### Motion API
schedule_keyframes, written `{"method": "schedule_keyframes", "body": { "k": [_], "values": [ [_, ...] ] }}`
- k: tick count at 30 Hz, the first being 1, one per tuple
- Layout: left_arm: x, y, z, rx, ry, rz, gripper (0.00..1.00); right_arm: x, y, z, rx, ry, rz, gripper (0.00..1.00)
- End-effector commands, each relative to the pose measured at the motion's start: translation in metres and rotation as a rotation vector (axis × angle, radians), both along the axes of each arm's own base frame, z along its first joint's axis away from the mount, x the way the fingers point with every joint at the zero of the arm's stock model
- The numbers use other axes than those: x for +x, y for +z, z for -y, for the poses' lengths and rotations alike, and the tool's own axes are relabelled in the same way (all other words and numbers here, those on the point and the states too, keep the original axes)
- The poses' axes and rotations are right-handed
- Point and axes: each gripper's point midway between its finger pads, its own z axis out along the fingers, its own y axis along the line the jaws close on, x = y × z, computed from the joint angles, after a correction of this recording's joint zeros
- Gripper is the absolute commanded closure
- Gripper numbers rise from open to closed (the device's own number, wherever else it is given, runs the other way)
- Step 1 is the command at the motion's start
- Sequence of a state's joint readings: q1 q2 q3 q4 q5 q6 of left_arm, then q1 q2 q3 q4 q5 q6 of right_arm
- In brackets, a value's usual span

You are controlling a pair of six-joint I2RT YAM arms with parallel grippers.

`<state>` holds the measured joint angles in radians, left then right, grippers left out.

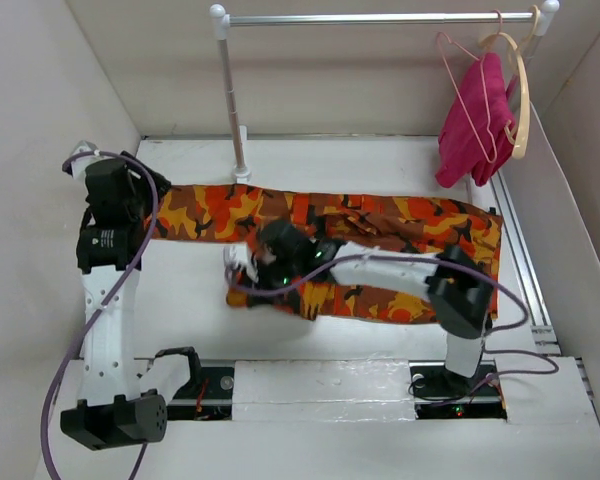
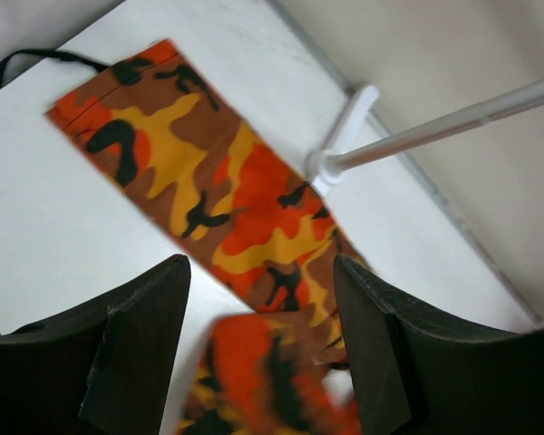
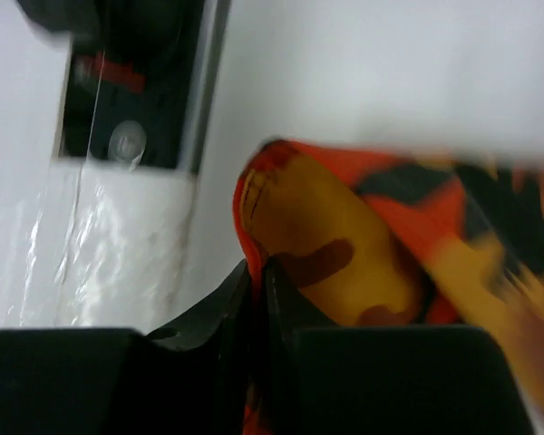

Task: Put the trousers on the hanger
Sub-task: Flatten out the trousers at the center of the board, then fold the trousers at the center of the board.

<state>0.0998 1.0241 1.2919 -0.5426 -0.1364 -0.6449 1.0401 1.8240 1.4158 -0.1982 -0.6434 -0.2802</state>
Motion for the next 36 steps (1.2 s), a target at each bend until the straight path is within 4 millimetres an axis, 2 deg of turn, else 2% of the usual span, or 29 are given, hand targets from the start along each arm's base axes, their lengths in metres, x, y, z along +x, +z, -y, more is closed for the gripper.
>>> {"method": "schedule_keyframes", "body": {
  "k": [1, 2, 3, 6, 7, 9, 10, 11, 12, 13, 14, 16, 17, 18, 19, 20, 21, 22, 23, 24, 25, 26, 27, 28, 29, 31, 32, 35, 36],
  "values": [
    [-0.013, -0.028, -0.013, 0.067, 0.048, -0.076, 0.4, -0.048, -0.048, 0.01, -0.164, 0.1, -0.018, 0.83],
    [-0.015, -0.042, -0.015, 0.075, 0.051, -0.108, 0.4, -0.053, -0.053, 0.01, -0.178, 0.108, -0.032, 0.76],
    [-0.016, -0.048, -0.016, 0.085, 0.053, -0.125, 0.4, -0.054, -0.054, 0.01, -0.176, 0.109, -0.04, 0.6],
    [-0.019, -0.067, -0.017, 0.12, 0.029, -0.178, 0.4, -0.058, -0.044, 0.015, -0.159, 0.087, -0.031, 0.4],
    [-0.019, -0.072, -0.014, 0.137, -0.011, -0.194, 0.4, -0.056, -0.026, 0.019, -0.132, 0.065, 0.002, 0.38],
    [-0.019, -0.083, -0.007, 0.142, -0.067, -0.216, 0.44, -0.05, -0.015, 0.033, -0.125, 0.031, 0.013, 0.35],
    [-0.018, -0.086, 0.004, 0.128, -0.134, -0.212, 0.44, -0.046, -0.006, 0.039, -0.111, 0.011, 0.024, 0.35],
    [-0.019, -0.097, 0.009, 0.132, -0.177, -0.225, 0.45, -0.039, 0.021, 0.048, -0.059, -0.025, 0.046, 0.35],
    [-0.019, -0.101, 0.016, 0.124, -0.218, -0.226, 0.46, -0.035, 0.025, 0.058, -0.052, -0.05, 0.049, 0.33],
    [-0.018, -0.107, 0.033, 0.086, -0.315, -0.222, 0.48, -0.03, 0.038, 0.065, -0.023, -0.075, 0.059, 0.33],
    [-0.02, -0.118, 0.038, 0.085, -0.359, -0.243, 0.51, -0.02, 0.063, 0.079, 0.033, -0.12, 0.076, 0.33],
    [-0.021, -0.131, 0.05, 0.076, -0.425, -0.269, 0.53, -0.006, 0.076, 0.099, 0.056, -0.207, 0.103, 0.41],
    [-0.019, -0.135, 0.057, 0.085, -0.45, -0.273, 0.53, -0.004, 0.1, 0.113, 0.108, -0.253, 0.128, 0.49],
    [-0.016, -0.137, 0.076, 0.129, -0.495, -0.288, 0.53, 0.007, 0.102, 0.124, 0.123, -0.306, 0.142, 0.74],
    [-0.011, -0.148, 0.088, 0.16, -0.512, -0.346, 0.53, 0.013, 0.11, 0.133, 0.145, -0.347, 0.156, 0.91],
    [-0.004, -0.136, 0.102, 0.214, -0.516, -0.352, 0.52, 0.017, 0.116, 0.14, 0.156, -0.384, 0.153, 1.0],
    [-0.007, -0.133, 0.138, 0.289, -0.553, -0.356, 0.51, 0.023, 0.13, 0.154, 0.187, -0.428, 0.17, 1.0],
    [-0.005, -0.141, 0.158, 0.327, -0.568, -0.398, 0.5, 0.027, 0.132, 0.162, 0.188, -0.463, 0.179, 1.0],
    [-0.012, -0.134, 0.18, 0.373, -0.552, -0.421, 0.49, 0.031, 0.141, 0.175, 0.193, -0.523, 0.197, 1.0],
    [-0.01, -0.133, 0.175, 0.391, -0.527, -0.418, 0.49, 0.028, 0.145, 0.179, 0.2, -0.523, 0.2, 1.0],
    [-0.018, -0.14, 0.193, 0.363, -0.537, -0.436, 0.49, 0.033, 0.146, 0.188, 0.193, -0.573, 0.215, 1.0],
    [-0.027, -0.151, 0.196, 0.355, -0.544, -0.474, 0.49, 0.032, 0.147, 0.194, 0.19, -0.592, 0.215, 0.97],
    [-0.036, -0.16, 0.202, 0.333, -0.562, -0.492, 0.5, 0.034, 0.142, 0.204, 0.164, -0.626, 0.212, 0.87],
    [-0.043, -0.168, 0.207, 0.308, -0.553, -0.499, 0.49, 0.035, 0.146, 0.216, 0.174, -0.658, 0.22, 0.82],
    [-0.06, -0.19, 0.211, 0.327, -0.577, -0.544, 0.49, 0.034, 0.138, 0.222, 0.158, -0.667, 0.212, 0.77],
    [-0.074, -0.213, 0.22, 0.334, -0.588, -0.596, 0.5, 0.026, 0.14, 0.233, 0.186, -0.664, 0.211, 0.65],
    [-0.086, -0.222, 0.231, 0.361, -0.626, -0.61, 0.51, 0.027, 0.128, 0.239, 0.17, -0.676, 0.197, 0.62],
    [-0.091, -0.236, 0.246, 0.418, -0.623, -0.64, 0.53, 0.023, 0.121, 0.249, 0.179, -0.673, 0.182, 0.6],
    [-0.092, -0.24, 0.251, 0.428, -0.633, -0.648, 0.53, 0.021, 0.111, 0.25, 0.164, -0.668, 0.164, 0.6]
  ]
}}
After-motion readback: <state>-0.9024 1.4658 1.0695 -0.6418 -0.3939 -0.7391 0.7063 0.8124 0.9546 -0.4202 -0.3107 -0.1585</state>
